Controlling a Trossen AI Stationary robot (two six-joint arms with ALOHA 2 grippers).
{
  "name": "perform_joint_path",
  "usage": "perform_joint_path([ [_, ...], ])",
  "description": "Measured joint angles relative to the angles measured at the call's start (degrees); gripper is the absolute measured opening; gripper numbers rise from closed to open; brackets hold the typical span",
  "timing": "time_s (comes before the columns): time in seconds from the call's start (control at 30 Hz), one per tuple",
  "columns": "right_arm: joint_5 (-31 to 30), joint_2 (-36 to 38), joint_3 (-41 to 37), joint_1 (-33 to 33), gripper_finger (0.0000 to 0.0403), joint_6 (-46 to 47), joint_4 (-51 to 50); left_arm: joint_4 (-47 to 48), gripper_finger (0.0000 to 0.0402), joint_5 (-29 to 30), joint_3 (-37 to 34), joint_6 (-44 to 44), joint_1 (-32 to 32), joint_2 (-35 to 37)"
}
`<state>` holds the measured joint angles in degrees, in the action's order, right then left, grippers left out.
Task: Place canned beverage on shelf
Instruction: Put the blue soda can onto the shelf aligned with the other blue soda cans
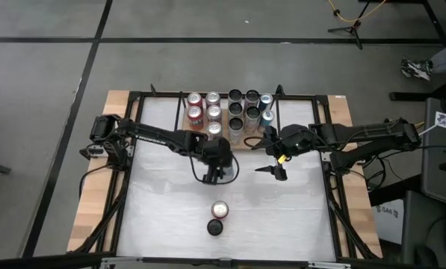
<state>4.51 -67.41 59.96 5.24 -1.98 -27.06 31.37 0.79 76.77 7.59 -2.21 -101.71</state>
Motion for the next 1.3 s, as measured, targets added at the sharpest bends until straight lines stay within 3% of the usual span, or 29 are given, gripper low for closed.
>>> perform_joint_path([
  [0.37,0.0,-0.01,0.0,-0.01,0.0363,0.2,-0.01,3.56,0.0209,-9.87,0.0,16.07,-0.58,0.0],
  [0.7,0.0,-0.01,0.0,0.0,0.0363,0.2,-0.01,8.04,0.0209,-10.93,0.0,27.61,-0.58,0.0],
  [0.97,0.0,-0.01,0.0,0.0,0.0363,0.2,-0.01,7.45,0.0211,-10.67,0.0,30.34,-0.58,0.0],
  [1.3,0.0,-0.01,0.0,0.01,0.0363,0.2,-0.01,6.95,0.0251,-10.33,0.0,30.21,-0.62,0.0],
])
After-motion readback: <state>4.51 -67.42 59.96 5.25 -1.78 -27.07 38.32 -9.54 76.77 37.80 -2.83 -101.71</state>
